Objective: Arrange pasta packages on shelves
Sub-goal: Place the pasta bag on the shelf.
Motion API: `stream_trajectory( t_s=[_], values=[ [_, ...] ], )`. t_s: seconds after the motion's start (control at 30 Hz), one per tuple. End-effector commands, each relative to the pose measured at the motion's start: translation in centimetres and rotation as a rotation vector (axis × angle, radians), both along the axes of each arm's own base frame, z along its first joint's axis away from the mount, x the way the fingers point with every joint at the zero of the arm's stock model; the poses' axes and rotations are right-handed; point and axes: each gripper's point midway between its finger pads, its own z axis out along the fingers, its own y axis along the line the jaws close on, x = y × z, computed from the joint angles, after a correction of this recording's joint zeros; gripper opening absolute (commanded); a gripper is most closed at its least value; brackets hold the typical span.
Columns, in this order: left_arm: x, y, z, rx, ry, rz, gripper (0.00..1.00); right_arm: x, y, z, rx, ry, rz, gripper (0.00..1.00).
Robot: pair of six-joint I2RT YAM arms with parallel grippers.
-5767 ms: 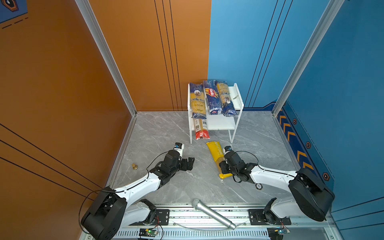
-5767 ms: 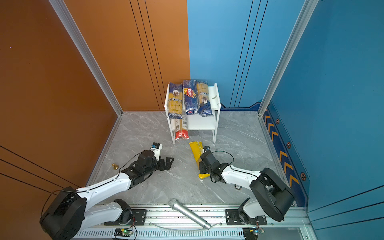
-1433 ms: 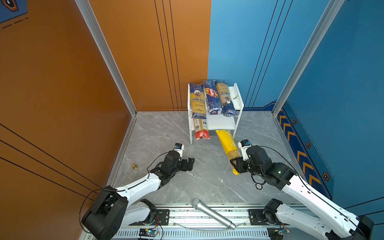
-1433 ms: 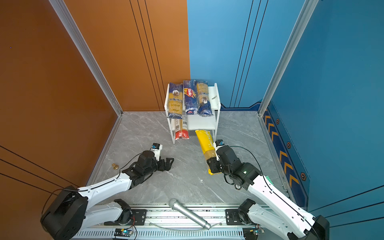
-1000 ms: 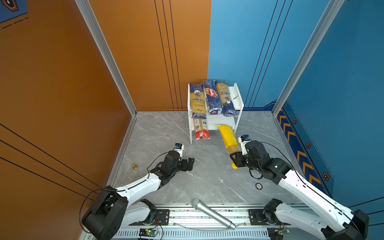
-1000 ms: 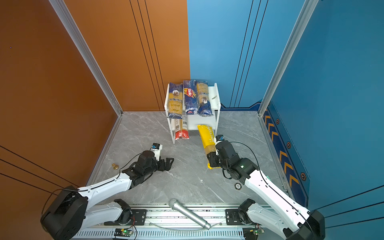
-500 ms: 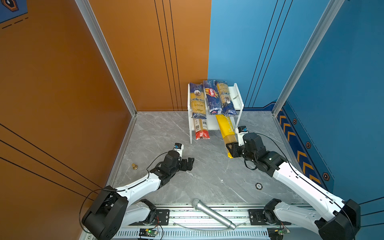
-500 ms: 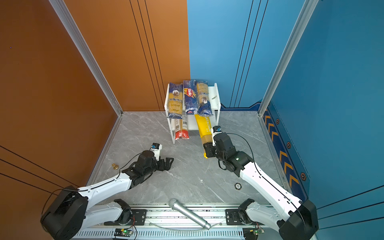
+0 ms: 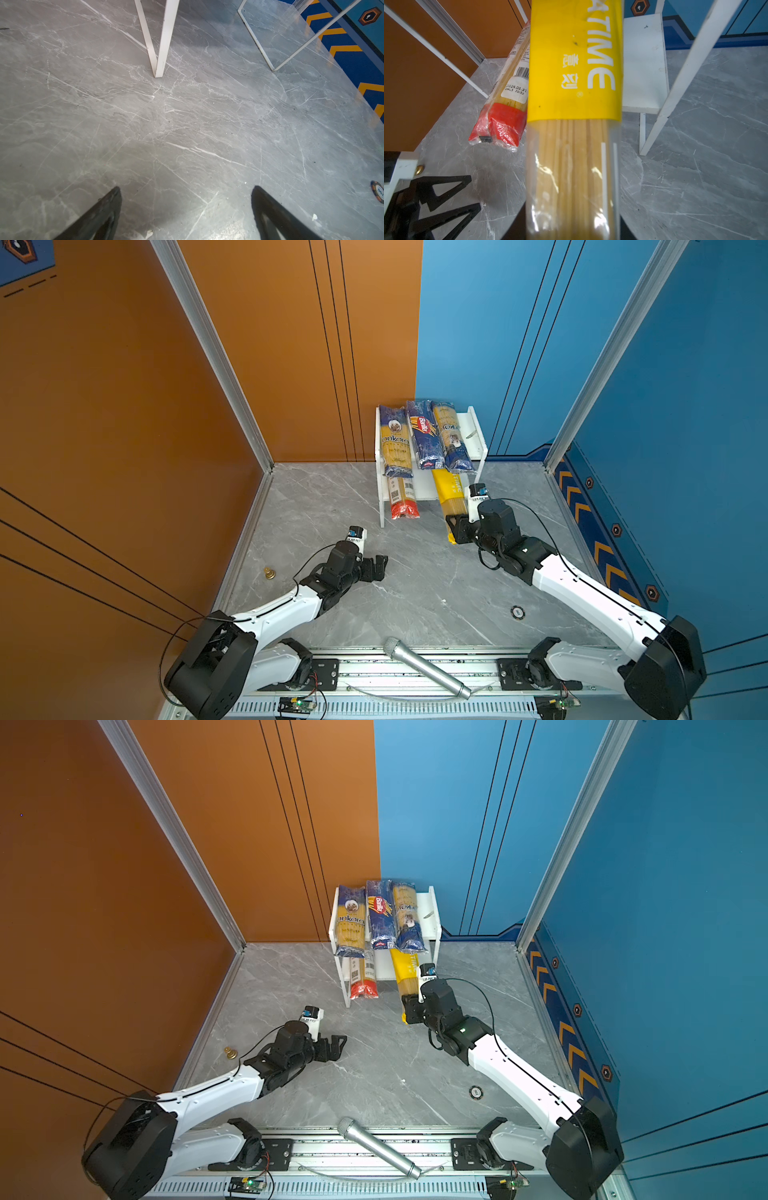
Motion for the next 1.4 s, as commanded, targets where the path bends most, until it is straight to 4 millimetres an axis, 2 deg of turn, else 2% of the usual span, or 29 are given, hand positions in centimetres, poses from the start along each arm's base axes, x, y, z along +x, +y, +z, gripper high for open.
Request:
stream_trajectory(
  t_s=[0.0,0.43,1.03,1.37],
  values=[
    [0.3,0.0,0.2,0.003,0.001,-0.008,0.98,1.9,0.6,7.4,0.087,-0.280,-0.038,0.00],
    [0.4,0.1,-0.2,0.009,0.011,-0.006,0.98,3.2,0.8,6.2,0.071,-0.316,-0.084,0.00],
    [0.5,0.2,0.0,0.014,0.000,-0.009,0.98,6.2,2.0,4.9,0.085,-0.341,-0.123,0.00],
    [0.6,0.3,0.1,0.021,-0.007,-0.007,0.98,7.6,3.0,5.4,0.104,-0.342,-0.108,0.00]
  ],
)
